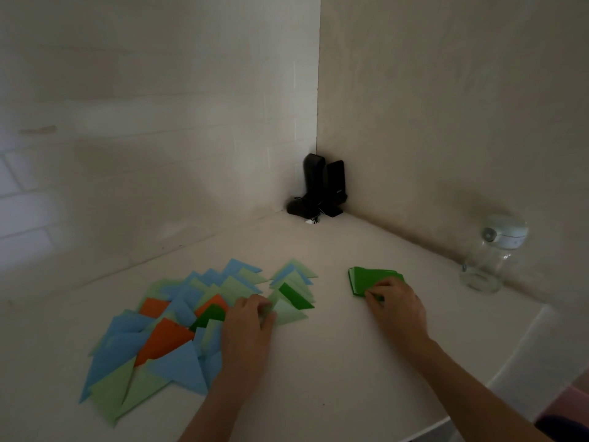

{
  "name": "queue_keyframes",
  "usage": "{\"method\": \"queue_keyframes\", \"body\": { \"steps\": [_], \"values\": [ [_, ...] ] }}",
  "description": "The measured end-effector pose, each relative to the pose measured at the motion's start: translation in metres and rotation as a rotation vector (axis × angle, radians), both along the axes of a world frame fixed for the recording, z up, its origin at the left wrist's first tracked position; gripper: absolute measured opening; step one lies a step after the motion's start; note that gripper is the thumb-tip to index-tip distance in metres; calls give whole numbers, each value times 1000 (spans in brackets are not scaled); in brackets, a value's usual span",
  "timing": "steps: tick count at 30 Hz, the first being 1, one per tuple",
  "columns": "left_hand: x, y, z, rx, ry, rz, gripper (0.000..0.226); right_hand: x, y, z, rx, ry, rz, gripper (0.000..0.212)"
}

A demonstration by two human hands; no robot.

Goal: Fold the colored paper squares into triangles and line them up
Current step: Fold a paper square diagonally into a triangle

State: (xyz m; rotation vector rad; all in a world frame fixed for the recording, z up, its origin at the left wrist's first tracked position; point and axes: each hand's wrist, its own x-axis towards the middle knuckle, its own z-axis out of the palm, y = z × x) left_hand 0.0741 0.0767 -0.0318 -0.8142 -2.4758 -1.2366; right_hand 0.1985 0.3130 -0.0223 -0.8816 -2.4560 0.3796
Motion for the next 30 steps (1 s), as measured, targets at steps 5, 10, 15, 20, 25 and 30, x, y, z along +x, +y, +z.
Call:
{"method": "queue_keyframes", "body": {
  "steps": [5,10,15,20,25,30],
  "values": [
    [8,-1,11,27,72,50,26,-1,-6,1,19,27,-17,31],
    [31,-1,13,58,84,-65,31,-2,-7,3,80,-20,-12,28],
    [56,3,1,24,-3,-172,31,-4,-9,-1,112,-16,-37,17],
    [61,7,-4,-25,-27,-217,26,5,-6,0,84,109,-30,7],
    [63,11,-3,-48,-51,-242,25,19,2,2,-32,127,-35,16],
    [66,13,-6,-70,-21,-265,24,32,-5,7,40,319,-4,10]
  ]
}}
